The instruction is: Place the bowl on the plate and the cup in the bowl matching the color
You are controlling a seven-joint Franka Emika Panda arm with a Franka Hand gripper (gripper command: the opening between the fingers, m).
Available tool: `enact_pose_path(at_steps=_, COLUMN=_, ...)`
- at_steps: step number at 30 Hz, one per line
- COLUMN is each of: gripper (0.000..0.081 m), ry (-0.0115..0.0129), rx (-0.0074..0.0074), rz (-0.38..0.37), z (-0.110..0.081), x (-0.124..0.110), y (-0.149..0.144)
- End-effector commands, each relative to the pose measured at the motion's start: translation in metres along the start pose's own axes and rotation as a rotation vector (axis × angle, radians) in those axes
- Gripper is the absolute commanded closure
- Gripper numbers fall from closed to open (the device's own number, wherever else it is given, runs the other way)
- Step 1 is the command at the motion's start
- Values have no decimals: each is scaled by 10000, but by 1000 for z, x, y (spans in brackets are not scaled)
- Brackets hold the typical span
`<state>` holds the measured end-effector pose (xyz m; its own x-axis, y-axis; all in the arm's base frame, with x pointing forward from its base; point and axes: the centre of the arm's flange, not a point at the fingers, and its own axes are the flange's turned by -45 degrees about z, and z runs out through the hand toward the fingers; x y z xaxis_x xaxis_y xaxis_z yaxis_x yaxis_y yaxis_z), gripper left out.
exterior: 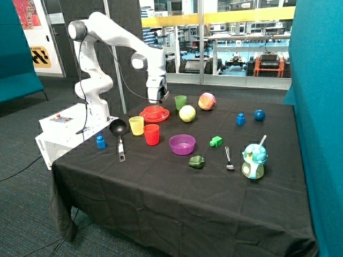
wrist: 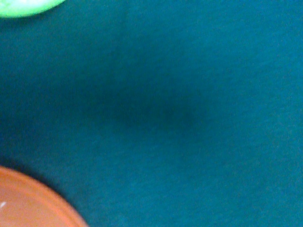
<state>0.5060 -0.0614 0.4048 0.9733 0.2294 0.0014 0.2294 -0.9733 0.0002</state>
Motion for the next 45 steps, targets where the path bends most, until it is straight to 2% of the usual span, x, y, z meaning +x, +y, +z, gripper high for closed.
enact_pose_path(at_steps=1, gripper=460, ry=-14, rx=2, rz=545, z=-4, x=16, y=46)
enact_pose_path(at_steps=8, gripper=473, ry=-14, rx=1, rz=962, z=3, x=16, y=76)
enact_pose_path(at_steps=19, gripper=456, ry=-14, rx=1, rz=1062, z=12, x=12, y=97)
enact_pose_path(at_steps=20, gripper=481, ry=-14, rx=1, rz=1062, z=13, x=11, y=98)
enact_pose_path(at_steps=22, gripper=462, ry=-14, rx=1, rz=1034, z=15, x=10, y=105)
enact_pose_path(at_steps=25, gripper=462, ry=-14, rx=1, rz=1090, z=14, x=10, y=112)
enact_pose_path(at_steps=27, gripper=491, ry=-14, rx=1, rz=1167, z=14, x=10, y=116)
enact_pose_path(at_steps=30, gripper=474, ry=-14, rx=1, rz=1142, z=13, x=8, y=122)
enact_pose_path(at_steps=37, gripper=479, ry=-14, rx=1, rz=1208, z=18, x=2, y=127)
enact_pose_path(at_steps=45, gripper=482, ry=-14, rx=1, rz=1104, z=33, x=-8, y=123)
